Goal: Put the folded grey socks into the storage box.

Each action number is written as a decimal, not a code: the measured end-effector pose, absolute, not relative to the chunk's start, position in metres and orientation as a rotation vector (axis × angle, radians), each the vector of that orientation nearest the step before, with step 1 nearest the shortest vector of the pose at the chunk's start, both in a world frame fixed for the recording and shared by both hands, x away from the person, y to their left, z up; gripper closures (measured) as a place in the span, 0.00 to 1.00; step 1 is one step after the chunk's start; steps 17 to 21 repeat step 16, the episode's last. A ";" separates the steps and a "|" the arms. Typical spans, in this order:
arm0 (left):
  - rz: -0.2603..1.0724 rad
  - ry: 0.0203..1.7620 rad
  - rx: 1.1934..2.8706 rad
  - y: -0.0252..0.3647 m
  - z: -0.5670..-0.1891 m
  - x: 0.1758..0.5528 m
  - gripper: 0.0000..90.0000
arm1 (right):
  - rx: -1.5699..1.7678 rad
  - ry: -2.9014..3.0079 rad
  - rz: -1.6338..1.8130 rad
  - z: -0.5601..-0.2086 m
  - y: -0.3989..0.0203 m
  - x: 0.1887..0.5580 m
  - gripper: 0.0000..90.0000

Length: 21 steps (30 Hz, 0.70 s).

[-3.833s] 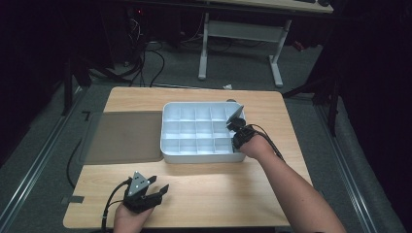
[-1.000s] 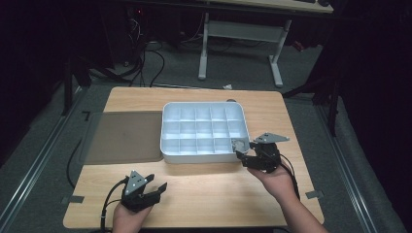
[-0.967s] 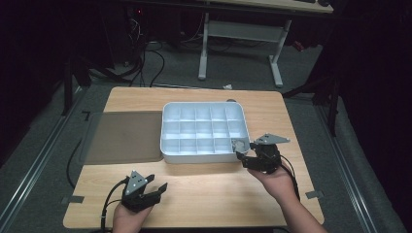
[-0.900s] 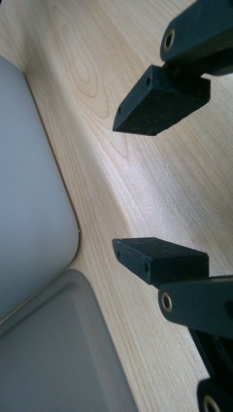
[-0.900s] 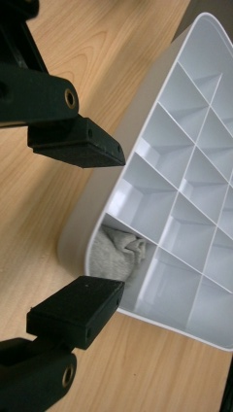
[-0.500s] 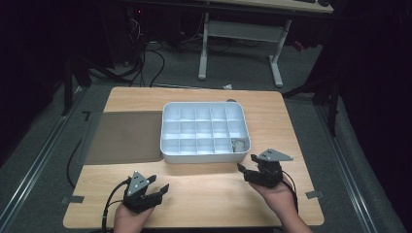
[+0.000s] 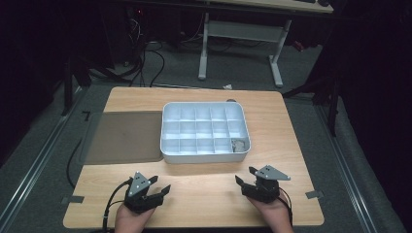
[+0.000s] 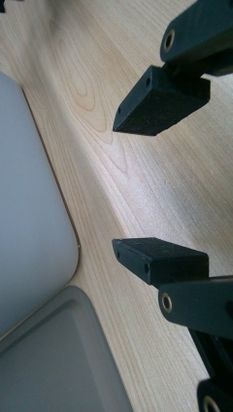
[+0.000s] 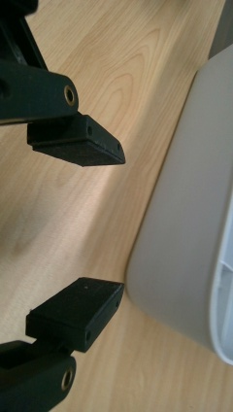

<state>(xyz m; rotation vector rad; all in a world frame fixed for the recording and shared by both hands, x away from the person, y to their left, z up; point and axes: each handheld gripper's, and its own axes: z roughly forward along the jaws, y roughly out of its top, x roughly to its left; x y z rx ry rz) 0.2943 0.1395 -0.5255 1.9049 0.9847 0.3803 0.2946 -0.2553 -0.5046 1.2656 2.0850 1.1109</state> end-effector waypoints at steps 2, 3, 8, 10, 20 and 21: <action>0.379 0.982 1.905 0.139 -0.525 0.294 0.44 | 1.283 2.083 1.111 -0.513 -0.255 0.293 0.39; 0.378 0.982 1.905 0.139 -0.525 0.294 0.44 | 1.286 2.079 1.106 -0.519 -0.255 0.291 0.39; 0.375 0.981 1.906 0.139 -0.526 0.294 0.44 | 1.269 2.063 1.104 -0.527 -0.254 0.283 0.38; 0.373 0.979 1.907 0.138 -0.526 0.294 0.44 | 1.241 2.045 1.106 -0.527 -0.253 0.279 0.38; 0.372 0.982 1.908 0.137 -0.527 0.294 0.44 | 1.233 2.007 1.127 -0.523 -0.254 0.275 0.38; 0.372 0.982 1.908 0.137 -0.527 0.294 0.44 | 1.233 2.007 1.127 -0.523 -0.254 0.275 0.38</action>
